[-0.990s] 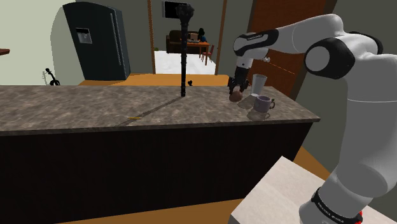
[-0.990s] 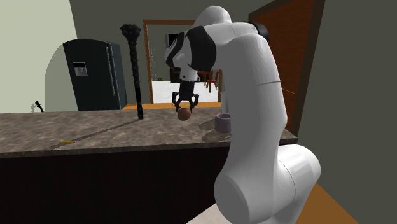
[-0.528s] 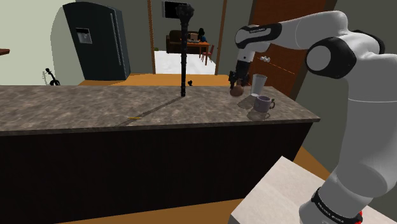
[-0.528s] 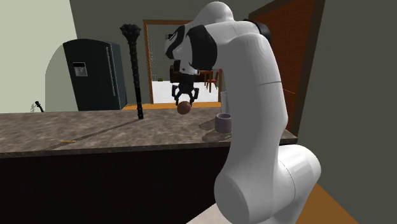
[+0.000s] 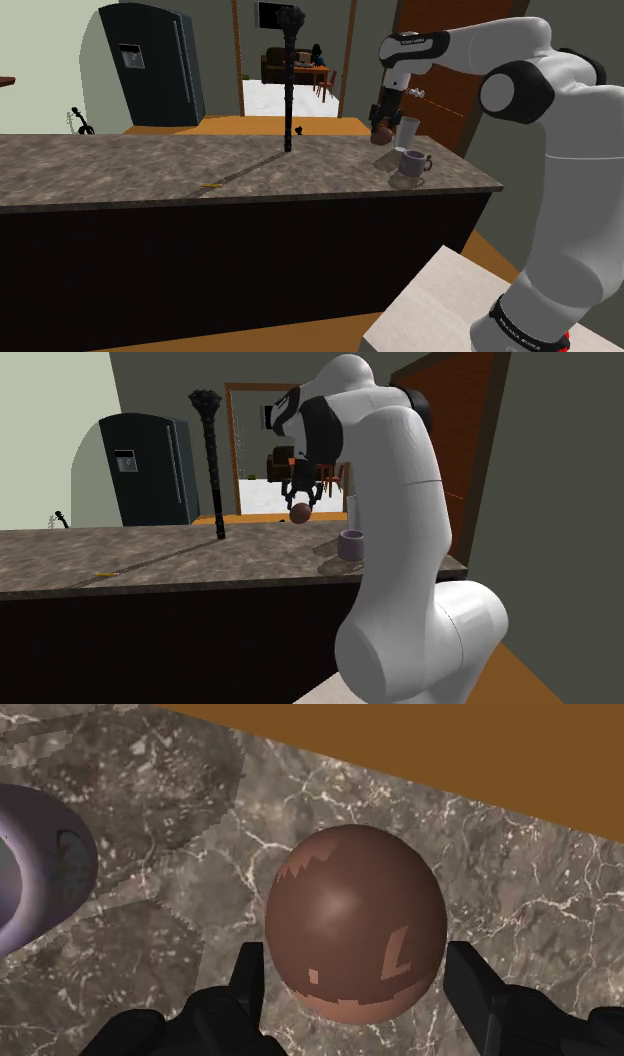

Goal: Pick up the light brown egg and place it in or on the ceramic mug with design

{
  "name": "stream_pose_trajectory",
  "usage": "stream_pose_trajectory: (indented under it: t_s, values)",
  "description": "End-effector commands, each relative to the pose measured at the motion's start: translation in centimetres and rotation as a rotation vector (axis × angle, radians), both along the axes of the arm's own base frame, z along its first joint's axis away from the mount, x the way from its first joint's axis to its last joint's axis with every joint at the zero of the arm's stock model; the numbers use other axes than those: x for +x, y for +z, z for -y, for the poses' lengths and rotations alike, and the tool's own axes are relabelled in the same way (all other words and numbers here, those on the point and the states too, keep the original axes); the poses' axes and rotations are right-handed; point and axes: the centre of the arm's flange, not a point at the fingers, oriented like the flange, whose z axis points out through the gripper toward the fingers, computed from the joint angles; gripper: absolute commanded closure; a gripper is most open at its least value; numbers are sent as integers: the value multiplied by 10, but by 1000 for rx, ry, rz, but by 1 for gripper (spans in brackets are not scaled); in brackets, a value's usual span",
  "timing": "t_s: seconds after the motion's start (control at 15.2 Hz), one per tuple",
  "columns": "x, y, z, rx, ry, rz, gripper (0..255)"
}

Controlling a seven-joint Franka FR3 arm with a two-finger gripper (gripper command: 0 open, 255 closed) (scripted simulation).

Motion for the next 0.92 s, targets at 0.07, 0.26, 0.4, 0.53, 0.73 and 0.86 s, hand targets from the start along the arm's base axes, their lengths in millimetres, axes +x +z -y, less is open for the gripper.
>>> stream_pose_trajectory:
  t_s: [0.07,0.26,0.4,0.53,0.73,0.86]
  values:
    - [-14,2,37,0,1,0,255]
    - [-26,2,74,0,1,0,255]
    - [-35,3,99,0,1,0,255]
    - [-43,3,124,0,1,0,255]
    - [-56,4,162,0,1,0,255]
    - [-65,4,187,0,1,0,255]
